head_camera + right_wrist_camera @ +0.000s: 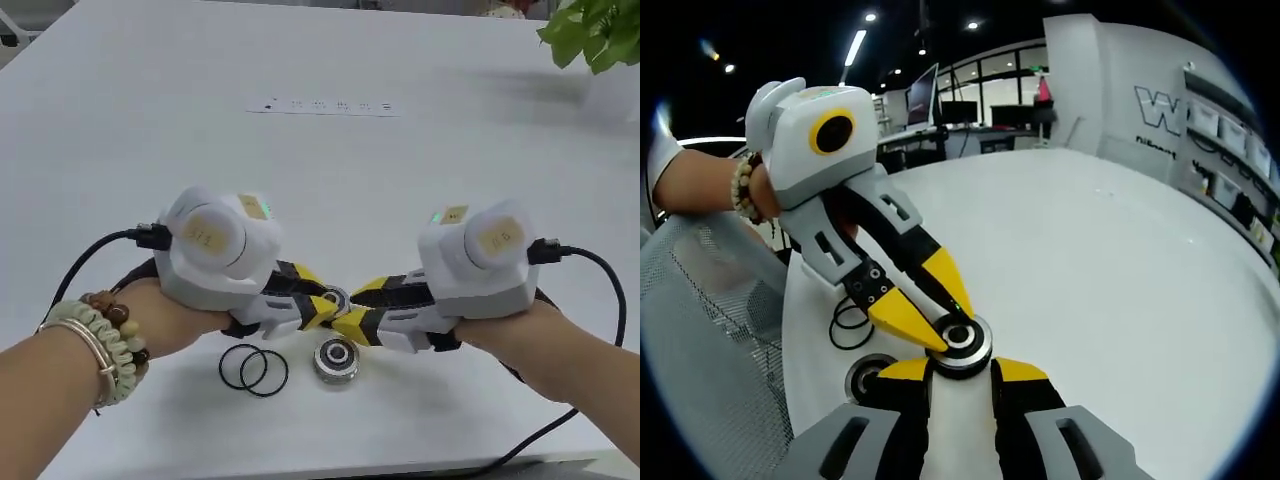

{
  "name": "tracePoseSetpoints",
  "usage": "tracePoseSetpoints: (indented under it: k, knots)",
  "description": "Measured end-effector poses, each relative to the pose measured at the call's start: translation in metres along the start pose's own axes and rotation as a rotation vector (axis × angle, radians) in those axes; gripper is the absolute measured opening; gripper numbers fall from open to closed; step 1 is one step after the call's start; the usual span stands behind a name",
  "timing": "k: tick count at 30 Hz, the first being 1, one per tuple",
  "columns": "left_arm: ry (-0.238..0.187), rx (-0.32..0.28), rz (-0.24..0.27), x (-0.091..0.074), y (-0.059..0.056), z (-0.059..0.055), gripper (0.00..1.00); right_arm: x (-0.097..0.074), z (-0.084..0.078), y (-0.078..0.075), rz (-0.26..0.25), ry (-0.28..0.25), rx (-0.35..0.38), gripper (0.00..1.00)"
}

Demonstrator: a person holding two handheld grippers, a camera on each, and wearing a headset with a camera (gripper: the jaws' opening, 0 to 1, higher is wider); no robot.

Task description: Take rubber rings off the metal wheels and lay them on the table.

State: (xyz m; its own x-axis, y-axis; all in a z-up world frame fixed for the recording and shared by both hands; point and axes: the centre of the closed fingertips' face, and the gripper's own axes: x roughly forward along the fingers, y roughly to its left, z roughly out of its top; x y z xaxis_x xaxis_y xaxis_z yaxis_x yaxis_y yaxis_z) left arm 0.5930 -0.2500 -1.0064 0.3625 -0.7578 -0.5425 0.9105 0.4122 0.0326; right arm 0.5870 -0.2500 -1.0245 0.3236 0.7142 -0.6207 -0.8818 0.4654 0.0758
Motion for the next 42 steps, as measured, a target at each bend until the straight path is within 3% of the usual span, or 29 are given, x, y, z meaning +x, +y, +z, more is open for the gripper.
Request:
tracePoseSetpoints:
  k: [6, 15, 17, 31, 36, 42]
  knots:
    - [-0.001, 0.0, 0.0, 0.0, 0.001, 0.0, 0.14, -0.001, -0.004, -0.003, -0.008, 0.023, -0.049, 0.17]
    - [-0.004, -0.007, 0.005, 0.0, 0.002, -0.001, 0.14, -0.001, -0.005, -0.001, -0.002, 0.036, -0.061, 0.11]
    - [-0.006, -0.011, 0.007, -0.001, 0.002, -0.001, 0.14, 0.0, -0.005, -0.001, -0.01, 0.05, -0.101, 0.11]
    - [-0.006, -0.015, 0.011, -0.001, 0.001, -0.001, 0.14, -0.003, -0.006, -0.006, -0.048, 0.075, -0.147, 0.01]
    - [-0.006, -0.012, 0.011, -0.001, 0.001, -0.001, 0.14, -0.003, -0.006, -0.007, -0.065, 0.085, -0.138, 0.0]
    - [-0.011, -0.012, 0.008, -0.001, 0.0, -0.001, 0.14, -0.006, -0.007, -0.011, -0.069, 0.07, 0.023, 0.0]
